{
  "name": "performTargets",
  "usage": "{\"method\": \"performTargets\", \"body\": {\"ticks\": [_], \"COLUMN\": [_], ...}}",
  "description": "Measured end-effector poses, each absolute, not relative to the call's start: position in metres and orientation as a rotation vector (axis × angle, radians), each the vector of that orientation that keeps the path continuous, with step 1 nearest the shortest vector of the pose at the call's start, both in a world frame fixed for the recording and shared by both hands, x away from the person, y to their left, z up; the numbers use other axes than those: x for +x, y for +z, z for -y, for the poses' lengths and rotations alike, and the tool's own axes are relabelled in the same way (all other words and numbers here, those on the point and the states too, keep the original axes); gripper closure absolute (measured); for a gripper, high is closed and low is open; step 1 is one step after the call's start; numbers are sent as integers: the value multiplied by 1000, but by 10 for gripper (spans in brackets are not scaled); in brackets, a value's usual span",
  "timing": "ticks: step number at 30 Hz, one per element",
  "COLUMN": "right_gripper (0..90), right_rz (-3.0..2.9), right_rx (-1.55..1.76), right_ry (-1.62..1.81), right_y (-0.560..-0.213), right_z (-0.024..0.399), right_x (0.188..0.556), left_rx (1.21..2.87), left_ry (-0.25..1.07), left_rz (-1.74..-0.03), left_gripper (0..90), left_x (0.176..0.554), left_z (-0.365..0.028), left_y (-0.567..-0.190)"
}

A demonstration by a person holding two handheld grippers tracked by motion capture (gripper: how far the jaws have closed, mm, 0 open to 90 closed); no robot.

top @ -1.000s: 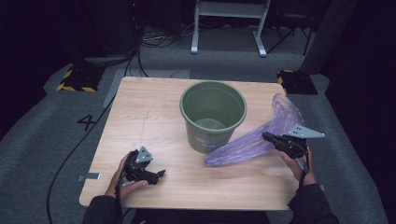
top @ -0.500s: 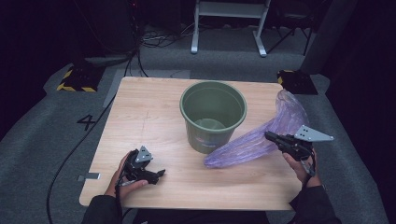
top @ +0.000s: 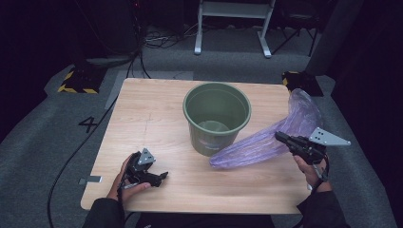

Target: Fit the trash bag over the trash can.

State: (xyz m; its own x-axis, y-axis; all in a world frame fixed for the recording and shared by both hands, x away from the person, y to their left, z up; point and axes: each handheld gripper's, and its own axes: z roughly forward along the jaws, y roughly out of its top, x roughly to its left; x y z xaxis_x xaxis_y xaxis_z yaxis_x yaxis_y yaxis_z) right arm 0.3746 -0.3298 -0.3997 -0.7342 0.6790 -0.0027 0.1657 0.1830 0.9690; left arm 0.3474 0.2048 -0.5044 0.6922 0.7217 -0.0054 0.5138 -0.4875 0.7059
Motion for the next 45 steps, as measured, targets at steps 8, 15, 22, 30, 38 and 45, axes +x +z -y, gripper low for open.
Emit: {"method": "performTargets", "body": {"ticks": [8,15,22,30,38,45], "right_gripper": [900,900,900,900,900,900], "right_rz": [-2036,-2040,-2016,-2006,-2001,-1987], "right_rx": [767,726,693,658,615,578], "right_ry": [1581,1601,1634,1659,1672,1682], "right_y": [-397,-393,-384,-377,-367,-352], "right_z": [325,322,321,317,314,310], "right_x": [372,366,359,357,352,349], "left_rx": [2200,2203,2202,2202,2203,2203], "left_ry": [378,380,381,381,381,381], "left_rz": [-940,-939,-940,-940,-940,-940], "left_gripper": [95,87,87,87,87,87], "left_x": [348,349,349,349,349,349], "left_z": [-205,-204,-204,-204,-204,-204], "left_y": [-504,-504,-504,-504,-504,-504]}}
